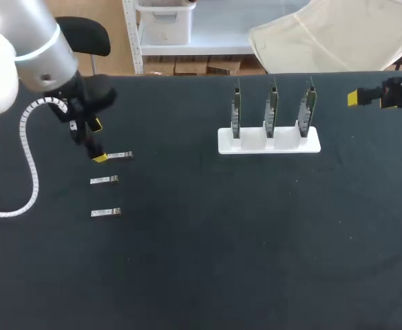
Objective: Pick up the optical module with the left hand, and insert it into the network port with the right hand.
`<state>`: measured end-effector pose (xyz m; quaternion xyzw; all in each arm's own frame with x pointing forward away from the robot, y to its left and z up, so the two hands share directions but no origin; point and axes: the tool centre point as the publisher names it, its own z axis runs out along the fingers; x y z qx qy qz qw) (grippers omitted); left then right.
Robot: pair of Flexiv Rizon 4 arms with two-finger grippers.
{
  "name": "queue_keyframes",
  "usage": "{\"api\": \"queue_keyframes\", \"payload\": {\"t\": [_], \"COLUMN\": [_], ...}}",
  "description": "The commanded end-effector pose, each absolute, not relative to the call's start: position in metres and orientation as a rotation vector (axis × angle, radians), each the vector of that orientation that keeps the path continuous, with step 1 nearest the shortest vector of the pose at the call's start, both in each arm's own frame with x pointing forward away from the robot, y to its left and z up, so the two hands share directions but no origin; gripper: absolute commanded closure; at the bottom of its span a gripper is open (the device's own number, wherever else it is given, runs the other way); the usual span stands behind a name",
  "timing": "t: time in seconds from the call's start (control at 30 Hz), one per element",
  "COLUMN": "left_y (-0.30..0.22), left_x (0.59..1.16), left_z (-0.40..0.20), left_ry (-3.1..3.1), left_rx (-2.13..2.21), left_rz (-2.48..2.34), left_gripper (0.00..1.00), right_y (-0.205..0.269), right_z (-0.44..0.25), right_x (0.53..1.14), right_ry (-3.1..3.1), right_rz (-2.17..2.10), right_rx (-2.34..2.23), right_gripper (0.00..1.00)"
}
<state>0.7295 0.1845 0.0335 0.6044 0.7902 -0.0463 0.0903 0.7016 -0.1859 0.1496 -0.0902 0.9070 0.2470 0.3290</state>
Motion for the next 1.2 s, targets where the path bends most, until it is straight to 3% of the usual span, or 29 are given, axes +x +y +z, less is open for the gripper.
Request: {"api": "queue_keyframes", "payload": {"t": [0.03, 1.2], "left_y": [0.180, 0.172], "left_x": [0.732, 0.743], "left_z": [0.028, -0.001], "left_ry": [2.343, 2.316], "left_rx": [1.834, 1.935], "left_rz": [-0.094, 0.005], "left_gripper": [0.00, 0.00], "right_y": [-0.185, -0.185], "right_z": [0.150, 0.150], "right_x": [0.700, 0.700], "right_ry": [2.375, 2.375], "right_rz": [0.635, 0.635], "right_rx": [-0.231, -0.231], "right_gripper": [0.00, 0.00]}}
